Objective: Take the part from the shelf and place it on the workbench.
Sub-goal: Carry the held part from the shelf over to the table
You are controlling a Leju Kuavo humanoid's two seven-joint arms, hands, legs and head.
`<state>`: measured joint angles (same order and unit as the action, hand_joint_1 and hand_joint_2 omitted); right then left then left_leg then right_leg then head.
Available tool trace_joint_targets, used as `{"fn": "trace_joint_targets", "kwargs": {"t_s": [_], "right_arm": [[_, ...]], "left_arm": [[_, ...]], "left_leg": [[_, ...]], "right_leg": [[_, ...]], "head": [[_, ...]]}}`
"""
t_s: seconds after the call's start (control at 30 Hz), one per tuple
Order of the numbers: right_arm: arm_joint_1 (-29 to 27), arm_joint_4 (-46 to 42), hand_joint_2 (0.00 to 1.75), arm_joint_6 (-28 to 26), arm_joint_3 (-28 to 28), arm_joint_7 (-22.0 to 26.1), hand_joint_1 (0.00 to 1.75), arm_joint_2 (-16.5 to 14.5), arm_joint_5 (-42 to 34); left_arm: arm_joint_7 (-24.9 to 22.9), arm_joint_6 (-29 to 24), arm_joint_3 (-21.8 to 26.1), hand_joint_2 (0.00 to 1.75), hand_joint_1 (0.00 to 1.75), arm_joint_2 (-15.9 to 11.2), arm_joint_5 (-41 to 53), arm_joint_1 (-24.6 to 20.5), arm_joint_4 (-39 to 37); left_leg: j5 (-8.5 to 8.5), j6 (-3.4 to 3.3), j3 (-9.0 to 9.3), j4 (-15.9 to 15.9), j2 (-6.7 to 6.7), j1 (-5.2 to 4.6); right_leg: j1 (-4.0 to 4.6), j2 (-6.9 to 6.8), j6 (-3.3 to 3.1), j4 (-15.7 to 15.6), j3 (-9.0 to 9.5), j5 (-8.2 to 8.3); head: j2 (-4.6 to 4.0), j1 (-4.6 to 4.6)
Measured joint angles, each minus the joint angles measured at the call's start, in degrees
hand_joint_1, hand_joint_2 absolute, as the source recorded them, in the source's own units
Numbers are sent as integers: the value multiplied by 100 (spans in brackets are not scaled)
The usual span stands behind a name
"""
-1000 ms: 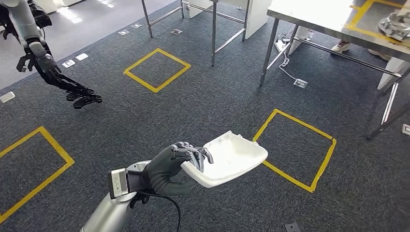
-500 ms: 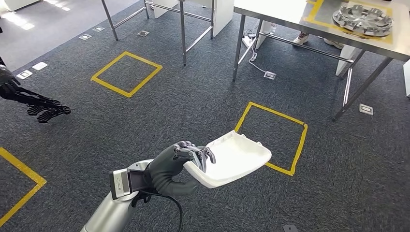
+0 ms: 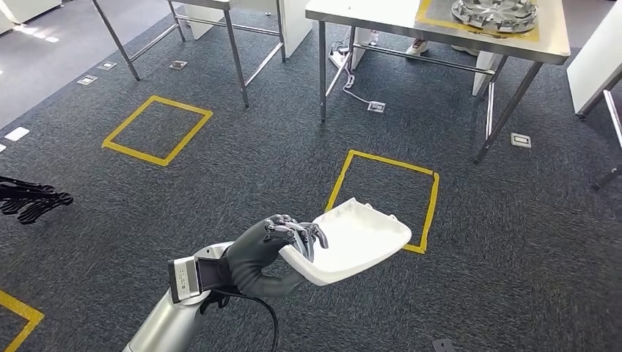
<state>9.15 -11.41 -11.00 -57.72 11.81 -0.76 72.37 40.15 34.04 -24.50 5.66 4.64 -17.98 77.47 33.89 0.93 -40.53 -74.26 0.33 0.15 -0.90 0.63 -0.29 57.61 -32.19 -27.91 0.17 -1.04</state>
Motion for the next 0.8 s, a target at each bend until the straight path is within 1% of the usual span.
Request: {"fn": "trace_joint_targets", "kwargs": {"t_s": [0.03,0.07,0.1,0.13,0.17,0.23,0.3,0.33,0.37,0.43,0.47,0.5,0.53,0.57,0.6,0.63,0.67,0.7,0.73,0.8], "right_arm": [[-4,0,175,-1,0,-3,0,-1,0],[-5,0,175,-1,0,-7,0,-2,-1],[-4,0,175,-2,0,-11,0,-3,-2],[-3,0,175,-3,0,-14,0,-4,-4],[-4,0,175,-5,0,-16,0,-4,-10],[-10,0,175,-13,0,-17,0,-4,-30],[-16,0,175,-22,0,-16,0,-7,-51],[-13,0,175,-26,0,-14,0,-8,-63],[-13,0,175,-30,0,-9,0,-7,-75],[-29,0,175,-32,0,-1,0,-4,-91],[-49,0,175,-27,0,2,0,-4,-91],[-67,0,175,-17,0,3,0,-6,-87],[-78,0,175,-6,0,3,0,-8,-83],[-82,0,175,5,0,4,0,-8,-79],[-77,0,175,14,0,4,0,-8,-77],[-68,0,175,20,0,4,0,-7,-77],[-61,0,175,26,0,3,0,-7,-77],[-56,0,175,32,0,3,0,-7,-77],[-53,0,175,42,0,3,0,-7,-78],[-56,0,175,76,0,14,0,-8,-87]], "left_arm": [[0,2,-2,175,175,-3,2,0,-8],[0,3,-4,175,175,-5,3,-2,-11],[1,5,-9,175,175,-7,4,-5,-14],[1,6,-13,175,175,-7,6,-7,-16],[1,6,-16,175,175,-8,8,-7,-17],[1,9,-19,175,175,-9,10,-9,-19],[2,19,-20,175,175,-1,9,-18,-15],[3,23,-20,175,175,3,5,-29,-16],[3,26,-21,175,175,6,2,-38,-20],[2,25,-22,175,175,5,-3,-49,-45],[1,20,-23,175,175,5,-3,-48,-60],[0,13,-23,175,175,5,-3,-46,-71],[0,6,-24,175,175,5,-3,-46,-78],[0,-1,-25,175,175,5,-3,-47,-81],[1,-4,-26,175,175,5,-3,-50,-83],[1,-7,-26,175,175,5,-3,-54,-84],[1,-10,-27,175,175,5,-2,-58,-85],[1,-15,-27,175,175,5,-1,-61,-86],[0,-23,-27,175,175,5,4,-65,-83],[1,-39,-30,175,175,5,17,-73,-74]], "left_leg": [[-229,-15,93,282,-2,2],[-490,-35,251,700,-10,2],[-664,-54,412,1081,-26,-6],[-768,-74,533,1360,-41,-10],[-788,-94,592,1497,-56,-20],[-750,-143,614,1526,-62,-36],[-735,-206,654,1562,-55,-25],[-727,-238,681,1583,-48,-13],[-715,-265,705,1597,-39,-8],[-676,-304,730,1600,-27,-19],[-654,-313,747,1598,-25,-25],[-628,-315,772,1595,-25,-30],[-599,-310,809,1593,-25,-33],[-566,-298,853,1592,-25,-36],[-532,-278,894,1590,-23,-44],[-501,-251,921,1585,-22,-53],[-475,-222,936,1585,-20,-61],[-457,-192,943,1592,-16,-66],[-441,-162,957,1603,-9,-69],[-383,-101,967,1549,2,-65]], "right_leg": [[-1,37,13,2,44,-27],[-3,70,33,3,89,-58],[4,99,61,7,123,-92],[10,122,93,10,142,-118],[14,137,126,10,147,-135],[4,150,193,-10,154,-150],[-6,112,254,42,150,-211],[-4,80,277,209,68,-290],[-1,46,294,499,-96,-399],[3,18,305,1245,-583,-598],[3,16,303,1480,-778,-599],[3,13,294,1516,-872,-498],[5,7,280,1330,-848,-299],[10,-9,258,984,-732,-42],[25,-35,230,616,-581,153],[46,-58,200,313,-452,275],[67,-76,171,133,-376,311],[87,-83,144,72,-348,280],[90,-73,117,49,-343,264],[60,-46,56,15,-297,248]], "head": [[0,-8],[0,-17],[0,-26],[0,-32],[0,-32],[0,-25],[0,-14],[0,0],[0,18],[0,49],[0,55],[0,59],[0,62],[0,66],[0,69],[0,73],[0,74],[0,74],[0,73],[0,67]]}}
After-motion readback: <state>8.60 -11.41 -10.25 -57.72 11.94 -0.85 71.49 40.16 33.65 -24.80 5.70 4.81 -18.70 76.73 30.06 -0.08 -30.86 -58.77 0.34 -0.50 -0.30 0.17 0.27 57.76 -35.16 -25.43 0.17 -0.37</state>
